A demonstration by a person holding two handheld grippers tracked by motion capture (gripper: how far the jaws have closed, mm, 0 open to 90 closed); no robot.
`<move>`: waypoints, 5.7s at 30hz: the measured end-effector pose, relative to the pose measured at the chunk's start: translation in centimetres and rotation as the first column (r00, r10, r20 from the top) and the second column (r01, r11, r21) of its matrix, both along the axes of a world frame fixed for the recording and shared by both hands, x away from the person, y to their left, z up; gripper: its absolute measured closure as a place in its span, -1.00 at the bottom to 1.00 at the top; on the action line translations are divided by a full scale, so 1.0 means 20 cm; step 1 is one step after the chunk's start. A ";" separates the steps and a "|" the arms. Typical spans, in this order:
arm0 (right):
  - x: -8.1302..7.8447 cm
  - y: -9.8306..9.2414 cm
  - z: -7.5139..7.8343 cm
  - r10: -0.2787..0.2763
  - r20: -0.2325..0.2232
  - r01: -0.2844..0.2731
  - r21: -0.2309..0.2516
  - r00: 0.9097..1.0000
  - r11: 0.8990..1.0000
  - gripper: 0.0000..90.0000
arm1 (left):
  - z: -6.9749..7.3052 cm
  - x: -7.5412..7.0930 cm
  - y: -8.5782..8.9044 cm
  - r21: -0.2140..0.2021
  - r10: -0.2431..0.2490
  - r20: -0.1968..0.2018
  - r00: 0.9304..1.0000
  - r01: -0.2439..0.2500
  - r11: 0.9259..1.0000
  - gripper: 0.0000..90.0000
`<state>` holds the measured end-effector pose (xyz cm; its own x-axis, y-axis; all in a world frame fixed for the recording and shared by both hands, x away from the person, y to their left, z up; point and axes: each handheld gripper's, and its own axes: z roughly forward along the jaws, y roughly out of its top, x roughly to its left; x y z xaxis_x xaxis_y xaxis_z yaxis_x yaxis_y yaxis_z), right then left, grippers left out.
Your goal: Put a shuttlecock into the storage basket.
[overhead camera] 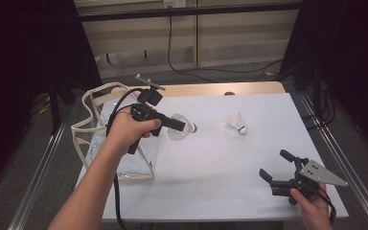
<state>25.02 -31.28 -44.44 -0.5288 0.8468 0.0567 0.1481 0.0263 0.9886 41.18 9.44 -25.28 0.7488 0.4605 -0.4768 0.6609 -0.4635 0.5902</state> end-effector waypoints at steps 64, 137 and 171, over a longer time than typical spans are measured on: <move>0.00 0.00 0.00 -0.001 0.002 0.001 0.008 1.000 1.000 -0.99 | 0.15 0.11 0.11 0.029 0.087 0.027 0.996 -0.087 0.996 0.99; 0.00 0.00 0.00 0.001 0.001 -0.001 0.012 1.000 1.000 -0.99 | 0.27 0.18 0.28 0.059 0.181 0.052 0.982 -0.184 0.981 0.99; 0.00 0.00 0.00 0.001 0.003 -0.001 0.013 1.000 1.000 -0.99 | 0.29 0.20 0.37 0.073 0.224 0.062 0.973 -0.228 0.971 0.99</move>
<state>25.00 -31.28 -44.44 -0.5298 0.8456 0.0659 0.1449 0.0137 0.9894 45.22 16.84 -19.38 0.6439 0.6556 -0.3945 0.7229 -0.3523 0.5944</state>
